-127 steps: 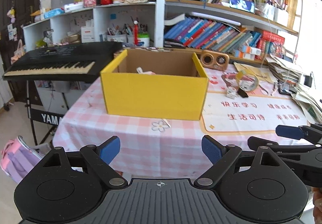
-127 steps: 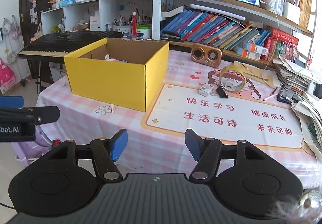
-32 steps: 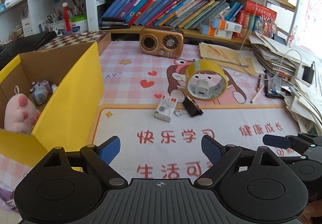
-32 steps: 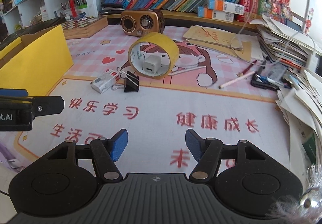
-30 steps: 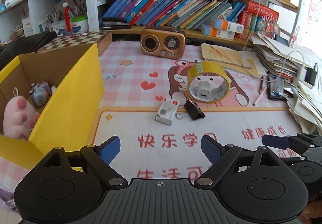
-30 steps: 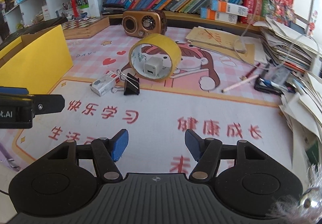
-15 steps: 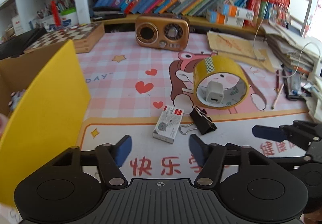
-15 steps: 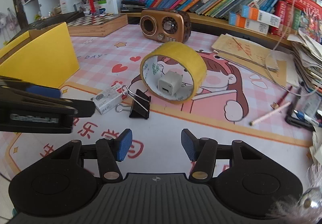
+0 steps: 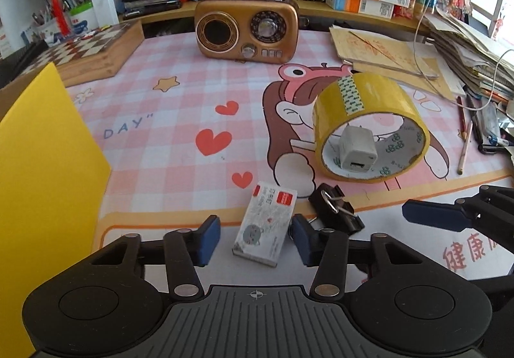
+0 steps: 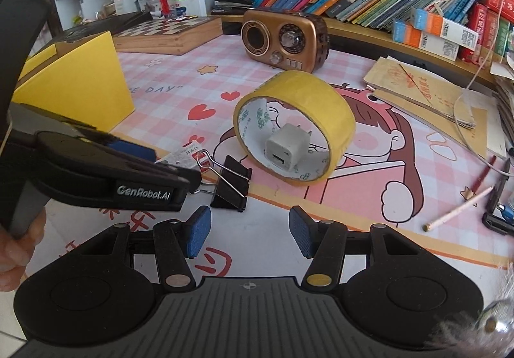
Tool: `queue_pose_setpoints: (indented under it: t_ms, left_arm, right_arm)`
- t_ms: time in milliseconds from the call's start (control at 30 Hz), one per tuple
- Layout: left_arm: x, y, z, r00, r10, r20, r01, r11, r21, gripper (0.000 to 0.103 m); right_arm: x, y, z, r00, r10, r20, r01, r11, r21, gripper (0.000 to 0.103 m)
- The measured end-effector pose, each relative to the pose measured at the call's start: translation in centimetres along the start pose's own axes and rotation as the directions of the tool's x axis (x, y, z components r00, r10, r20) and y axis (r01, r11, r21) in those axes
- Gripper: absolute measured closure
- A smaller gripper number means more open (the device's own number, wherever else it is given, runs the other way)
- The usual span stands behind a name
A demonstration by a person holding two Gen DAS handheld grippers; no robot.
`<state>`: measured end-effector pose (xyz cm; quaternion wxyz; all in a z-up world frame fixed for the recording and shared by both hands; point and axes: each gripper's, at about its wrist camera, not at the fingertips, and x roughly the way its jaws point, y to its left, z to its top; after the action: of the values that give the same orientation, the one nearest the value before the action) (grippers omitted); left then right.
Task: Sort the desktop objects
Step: 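Close the left tool on the white card box while the right tool grasps the binder clip, then lift the card box with the left tool while the right tool lifts the binder clip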
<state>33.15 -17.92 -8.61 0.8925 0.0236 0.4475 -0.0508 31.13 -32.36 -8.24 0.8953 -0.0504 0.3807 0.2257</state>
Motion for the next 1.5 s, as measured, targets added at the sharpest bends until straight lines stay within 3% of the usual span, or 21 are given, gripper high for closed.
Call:
queue_pose_setpoints:
  t_ms: [33,100,367,700,767,833,1500]
  left_arm:
    - [0.0,0.1,0.0,1.000,-0.010,0.003,0.010,1.000,-0.003,0.068]
    - [-0.2,0.2,0.1,1.000,-0.026,0.005,0.026,1.000,-0.005,0.074]
    - [-3.0,1.8,-1.0,0.999,-0.032,0.033,0.034,0.997,-0.070,0.075]
    - [-6.7,2.9,-3.5,0.997,-0.060,0.045,0.066,0.985,-0.158,0.075]
    - [-7.0,2.9,-3.8,0.998,-0.054,0.045,0.060,0.987,-0.151,0.075]
    - [-7.3,2.9,-4.0,0.997,-0.052,0.049,0.059,0.987,-0.148,0.075]
    - [-10.9,3.4,-4.9,0.990,-0.076,0.118,0.094,0.984,-0.153,0.075]
  right_arm:
    - [0.1,0.0,0.0,1.000,0.003,-0.001,-0.003,1.000,-0.003,0.050]
    - [0.4,0.0,0.2,1.000,0.011,-0.003,-0.011,1.000,-0.009,0.050]
    - [1.9,0.6,1.2,1.000,0.026,0.000,-0.026,0.999,-0.032,0.052]
    - [3.0,1.2,1.9,1.000,0.006,0.010,-0.007,0.999,0.037,0.062]
    - [3.1,1.3,1.9,1.000,-0.008,0.019,0.007,0.999,0.047,0.066]
    - [3.1,1.3,1.8,1.000,-0.019,0.023,0.018,0.998,0.053,0.077]
    - [-1.2,2.1,0.2,0.998,-0.039,0.043,0.036,0.997,0.069,0.078]
